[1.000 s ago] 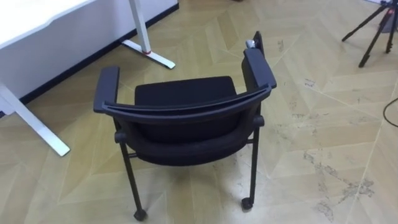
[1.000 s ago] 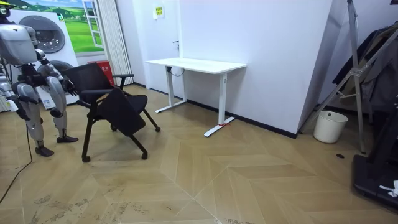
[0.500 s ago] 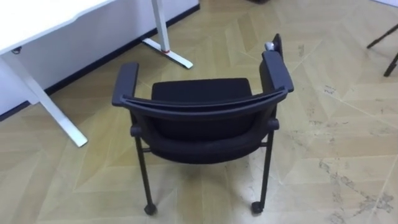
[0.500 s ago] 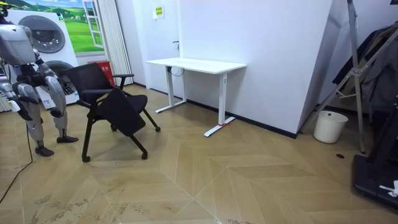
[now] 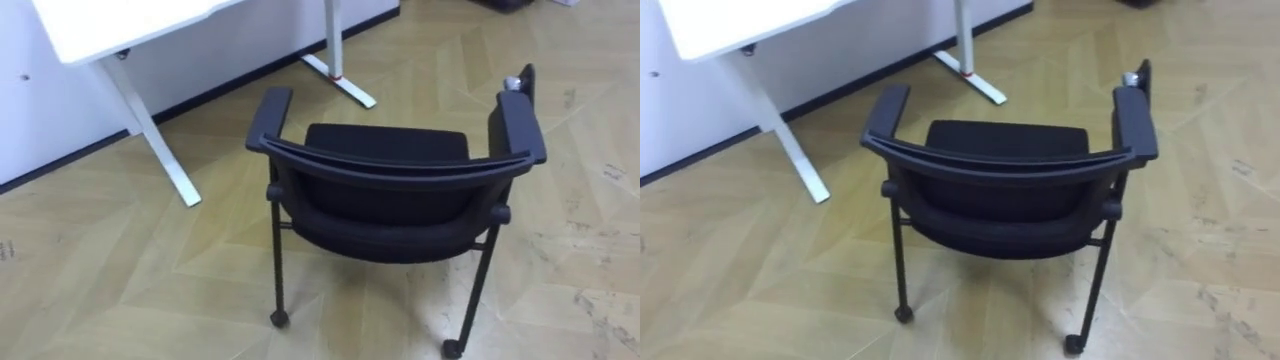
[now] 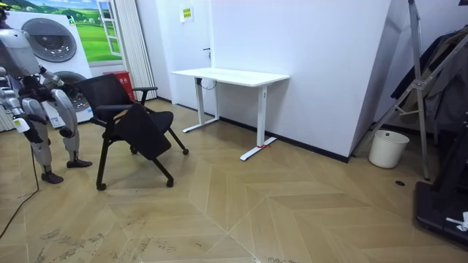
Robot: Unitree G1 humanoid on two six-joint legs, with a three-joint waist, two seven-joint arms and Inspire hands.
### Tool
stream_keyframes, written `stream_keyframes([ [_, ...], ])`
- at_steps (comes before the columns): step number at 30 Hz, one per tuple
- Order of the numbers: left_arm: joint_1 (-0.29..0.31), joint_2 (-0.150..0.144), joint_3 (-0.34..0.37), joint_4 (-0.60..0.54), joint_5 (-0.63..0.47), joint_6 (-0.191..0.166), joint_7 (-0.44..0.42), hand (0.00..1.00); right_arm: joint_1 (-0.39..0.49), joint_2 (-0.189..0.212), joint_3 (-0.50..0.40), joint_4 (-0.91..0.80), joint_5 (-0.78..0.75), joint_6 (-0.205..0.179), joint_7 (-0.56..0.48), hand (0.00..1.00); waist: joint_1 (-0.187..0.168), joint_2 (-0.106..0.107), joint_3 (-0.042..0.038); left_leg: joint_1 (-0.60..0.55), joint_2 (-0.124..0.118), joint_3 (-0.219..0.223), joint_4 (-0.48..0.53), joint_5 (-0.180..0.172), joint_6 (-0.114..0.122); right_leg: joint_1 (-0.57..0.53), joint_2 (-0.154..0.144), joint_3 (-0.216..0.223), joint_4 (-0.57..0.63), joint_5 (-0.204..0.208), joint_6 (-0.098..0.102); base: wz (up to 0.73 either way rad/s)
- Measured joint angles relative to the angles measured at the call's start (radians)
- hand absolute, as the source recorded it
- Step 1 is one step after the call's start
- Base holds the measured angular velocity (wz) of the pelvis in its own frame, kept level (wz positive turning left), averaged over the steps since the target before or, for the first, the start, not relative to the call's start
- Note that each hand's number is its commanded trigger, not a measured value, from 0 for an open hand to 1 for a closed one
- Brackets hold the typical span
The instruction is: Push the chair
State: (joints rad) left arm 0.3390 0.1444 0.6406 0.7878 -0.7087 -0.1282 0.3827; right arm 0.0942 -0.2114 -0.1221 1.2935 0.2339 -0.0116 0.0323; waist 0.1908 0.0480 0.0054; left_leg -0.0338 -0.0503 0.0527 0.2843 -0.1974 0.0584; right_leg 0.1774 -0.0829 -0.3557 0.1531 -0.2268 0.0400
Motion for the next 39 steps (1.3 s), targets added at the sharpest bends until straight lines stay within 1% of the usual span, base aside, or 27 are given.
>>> stream_keyframes([
  [1, -0.007, 0.004, 0.022, -0.040, 0.003, -0.010, 0.035, 0.00, 0.003, -0.001, -0.001, 0.000, -0.001, -0.002, -0.004, 0.00, 0.010, -0.001, -0.0007, 0.001, 0.000, 0.002, 0.000, 0.000, 0.000, -0.001, 0.000, 0.000, 0.001, 0.000, 0.000, 0.00],
  [2, -0.007, 0.015, 0.030, -0.074, 0.003, -0.019, 0.072, 0.00, 0.004, 0.000, -0.003, -0.002, 0.000, -0.009, -0.007, 0.00, 0.017, 0.000, -0.0028, 0.003, 0.000, 0.002, -0.002, 0.000, 0.000, -0.001, 0.000, 0.000, 0.002, 0.000, 0.000, 0.00],
  [3, -0.005, 0.021, 0.034, -0.095, 0.003, -0.023, 0.089, 0.00, 0.004, 0.000, -0.008, -0.006, 0.000, -0.012, -0.007, 0.00, 0.021, 0.002, -0.0040, 0.005, 0.000, 0.002, -0.003, 0.000, 0.000, -0.001, 0.000, -0.001, 0.003, 0.000, 0.000, 0.00],
  [4, -0.002, 0.029, 0.040, -0.143, 0.008, -0.032, 0.122, 0.00, 0.005, 0.000, -0.019, -0.008, -0.002, -0.018, -0.009, 0.00, 0.026, 0.004, -0.0057, 0.008, 0.001, 0.002, -0.011, 0.000, 0.000, 0.000, 0.000, -0.002, 0.003, 0.000, 0.000, 0.00],
  [5, -0.004, 0.031, 0.044, -0.199, 0.041, -0.040, 0.158, 0.00, 0.009, -0.001, -0.019, -0.011, -0.002, -0.025, -0.016, 0.00, 0.029, -0.001, -0.0051, 0.011, 0.000, 0.002, -0.014, 0.000, -0.001, 0.001, 0.000, -0.004, 0.003, 0.000, 0.000, 0.00],
  [6, -0.003, 0.031, 0.045, -0.226, 0.068, -0.045, 0.175, 0.00, 0.017, 0.000, -0.019, -0.013, -0.002, -0.031, -0.019, 0.00, 0.032, 0.002, -0.0068, 0.012, 0.000, 0.001, -0.016, 0.000, -0.001, 0.002, 0.000, -0.004, 0.004, 0.000, 0.000, 0.03],
  [7, -0.006, 0.031, 0.045, -0.279, 0.154, -0.048, 0.217, 0.00, 0.018, 0.000, -0.019, -0.018, -0.003, -0.039, -0.023, 0.00, 0.037, -0.003, -0.0050, 0.012, 0.000, 0.000, -0.016, 0.000, -0.001, 0.002, 0.000, -0.005, 0.004, 0.000, 0.000, 0.05],
  [8, -0.008, 0.031, 0.045, -0.323, 0.238, -0.062, 0.261, 0.00, 0.014, 0.000, -0.019, -0.018, -0.003, -0.043, -0.023, 0.00, 0.034, -0.002, -0.0052, 0.011, 0.000, -0.004, -0.016, 0.001, -0.001, 0.002, 0.000, -0.008, 0.004, 0.000, 0.000, 0.06],
  [9, -0.011, 0.032, 0.043, -0.342, 0.272, -0.071, 0.278, 0.00, 0.013, 0.000, -0.019, -0.019, -0.002, -0.044, -0.023, 0.00, 0.033, -0.001, -0.0055, 0.011, -0.001, -0.005, -0.015, 0.001, -0.001, 0.002, 0.001, -0.008, 0.003, 0.000, 0.000, 0.07],
  [10, -0.017, 0.032, 0.032, -0.390, 0.330, -0.076, 0.312, 0.00, 0.013, 0.000, -0.016, -0.018, -0.001, -0.048, -0.023, 0.00, 0.032, -0.005, -0.0034, 0.010, -0.003, -0.007, -0.015, 0.001, -0.001, 0.003, 0.001, -0.003, 0.001, 0.000, 0.000, 0.06],
  [11, -0.020, 0.032, 0.011, -0.440, 0.383, -0.078, 0.341, 0.00, 0.015, 0.001, -0.014, -0.018, 0.002, -0.055, -0.023, 0.00, 0.031, -0.005, -0.0025, 0.008, -0.004, -0.009, -0.016, 0.001, -0.001, 0.002, 0.001, -0.004, -0.001, 0.000, 0.000, 0.05],
  [12, -0.020, 0.032, 0.001, -0.462, 0.411, -0.079, 0.352, 0.00, 0.016, 0.002, -0.010, -0.017, 0.002, -0.055, -0.023, 0.00, 0.030, -0.006, -0.0018, 0.007, -0.004, -0.009, -0.016, 0.001, -0.001, 0.002, 0.000, -0.004, -0.001, 0.000, 0.000, 0.06],
  [14, -0.018, 0.032, -0.039, -0.533, 0.540, -0.084, 0.394, 0.00, 0.016, 0.007, 0.008, -0.018, 0.002, -0.055, -0.016, 0.00, 0.006, -0.010, -0.0024, 0.009, -0.013, -0.018, -0.018, 0.000, -0.001, 0.006, 0.000, -0.005, -0.002, 0.000, 0.000, 0.11],
  [15, -0.019, 0.032, -0.050, -0.549, 0.571, -0.084, 0.401, 0.00, 0.017, 0.007, 0.015, -0.018, 0.002, -0.055, -0.015, 0.00, 0.000, -0.010, -0.0025, 0.010, -0.013, -0.020, -0.018, 0.000, -0.001, 0.008, 0.000, -0.004, -0.002, 0.000, 0.000, 0.12],
  [16, -0.020, 0.031, -0.075, -0.580, 0.618, -0.085, 0.413, 0.00, 0.017, 0.009, 0.021, -0.016, 0.001, -0.055, -0.011, 0.00, -0.013, -0.010, -0.0005, 0.014, -0.013, -0.022, -0.019, 0.000, -0.001, 0.013, 0.000, -0.002, -0.003, 0.000, 0.000, 0.06],
  [18, -0.020, 0.031, -0.109, -0.621, 0.681, -0.085, 0.421, 0.00, 0.017, 0.011, 0.024, -0.011, 0.003, -0.055, -0.007, 0.00, -0.021, -0.008, -0.0014, 0.019, -0.014, -0.022, -0.025, 0.000, -0.001, 0.014, 0.000, 0.002, -0.003, 0.000, 0.000, -0.02],
  [20, -0.022, 0.031, -0.136, -0.692, 0.756, -0.086, 0.421, 0.00, 0.026, 0.009, 0.042, -0.005, 0.004, -0.060, -0.006, 0.00, -0.030, -0.009, -0.0023, 0.026, -0.014, -0.017, -0.032, 0.001, -0.001, 0.015, 0.000, 0.010, -0.002, 0.000, 0.000, -0.07],
  [21, -0.022, 0.031, -0.137, -0.713, 0.770, -0.086, 0.421, 0.00, 0.027, 0.009, 0.042, -0.005, 0.005, -0.060, -0.006, 0.00, -0.032, -0.010, -0.0030, 0.027, -0.014, -0.015, -0.034, 0.001, -0.001, 0.014, 0.000, 0.013, -0.003, 0.000, 0.000, -0.07],
  [22, -0.022, 0.031, -0.137, -0.753, 0.787, -0.091, 0.422, 0.00, 0.030, 0.009, 0.042, -0.005, 0.010, -0.061, -0.007, 0.00, -0.041, -0.014, -0.0009, 0.029, -0.014, -0.013, -0.036, 0.001, -0.001, 0.014, 0.000, 0.019, -0.003, 0.000, 0.000, -0.06],
  [23, -0.023, 0.031, -0.137, -0.785, 0.790, -0.100, 0.422, 0.00, 0.034, 0.009, 0.042, -0.005, 0.016, -0.062, -0.008, 0.00, -0.047, -0.015, -0.0008, 0.031, -0.014, -0.011, -0.038, 0.001, -0.001, 0.014, 0.000, 0.025, -0.003, 0.000, 0.000, -0.07],
  [26, -0.024, 0.031, -0.137, -0.833, 0.791, -0.109, 0.422, 0.00, 0.040, 0.010, 0.041, -0.005, 0.033, -0.062, -0.008, 0.00, -0.050, -0.016, -0.0007, 0.043, -0.014, 0.001, -0.049, 0.001, -0.001, 0.015, -0.003, 0.031, -0.003, 0.000, 0.000, -0.14],
  [30, -0.024, 0.031, -0.149, -0.859, 0.801, -0.112, 0.427, 0.00, 0.044, 0.010, 0.042, -0.007, 0.035, -0.063, -0.014, 0.00, -0.057, -0.017, -0.0007, 0.048, -0.012, 0.002, -0.053, 0.001, -0.001, 0.014, -0.004, 0.048, -0.003, 0.000, 0.000, -0.03],
  [33, -0.024, 0.031, -0.178, -0.862, 0.873, -0.113, 0.429, 0.00, 0.038, 0.011, 0.042, -0.006, 0.029, -0.074, -0.015, 0.00, -0.062, -0.018, -0.0005, 0.049, -0.013, 0.001, -0.051, 0.001, -0.001, 0.016, -0.004, 0.053, -0.003, 0.001, 0.000, 0.00],
  [35, -0.024, 0.031, -0.190, -0.868, 0.935, -0.116, 0.420, 0.00, 0.031, 0.012, 0.042, -0.005, 0.023, -0.087, -0.001, 0.00, -0.076, -0.018, 0.0001, 0.055, -0.013, 0.000, -0.052, 0.001, -0.001, 0.021, -0.003, 0.057, -0.003, 0.000, 0.000, -0.02],
  [36, -0.025, 0.031, -0.195, -0.869, 0.951, -0.118, 0.416, 0.00, 0.030, 0.012, 0.042, -0.005, 0.023, -0.088, 0.002, 0.00, -0.078, -0.018, 0.0003, 0.058, -0.012, 0.001, -0.053, 0.001, -0.001, 0.024, -0.003, 0.058, -0.003, 0.000, 0.000, -0.03],
  [37, -0.026, 0.031, -0.206, -0.871, 0.986, -0.120, 0.406, 0.00, 0.029, 0.013, 0.042, -0.005, 0.027, -0.089, 0.006, 0.00, -0.079, -0.015, 0.0035, 0.065, -0.009, 0.000, -0.054, 0.000, -0.001, 0.031, -0.003, 0.060, -0.004, 0.000, 0.000, -0.03],
  [39, -0.026, 0.031, -0.223, -0.891, 1.054, -0.120, 0.389, 0.00, 0.027, 0.014, 0.042, -0.003, 0.031, -0.089, 0.009, 0.00, -0.081, -0.016, 0.0037, 0.066, -0.009, 0.001, -0.056, 0.000, -0.001, 0.030, -0.003, 0.065, -0.005, 0.000, 0.000, -0.04],
])
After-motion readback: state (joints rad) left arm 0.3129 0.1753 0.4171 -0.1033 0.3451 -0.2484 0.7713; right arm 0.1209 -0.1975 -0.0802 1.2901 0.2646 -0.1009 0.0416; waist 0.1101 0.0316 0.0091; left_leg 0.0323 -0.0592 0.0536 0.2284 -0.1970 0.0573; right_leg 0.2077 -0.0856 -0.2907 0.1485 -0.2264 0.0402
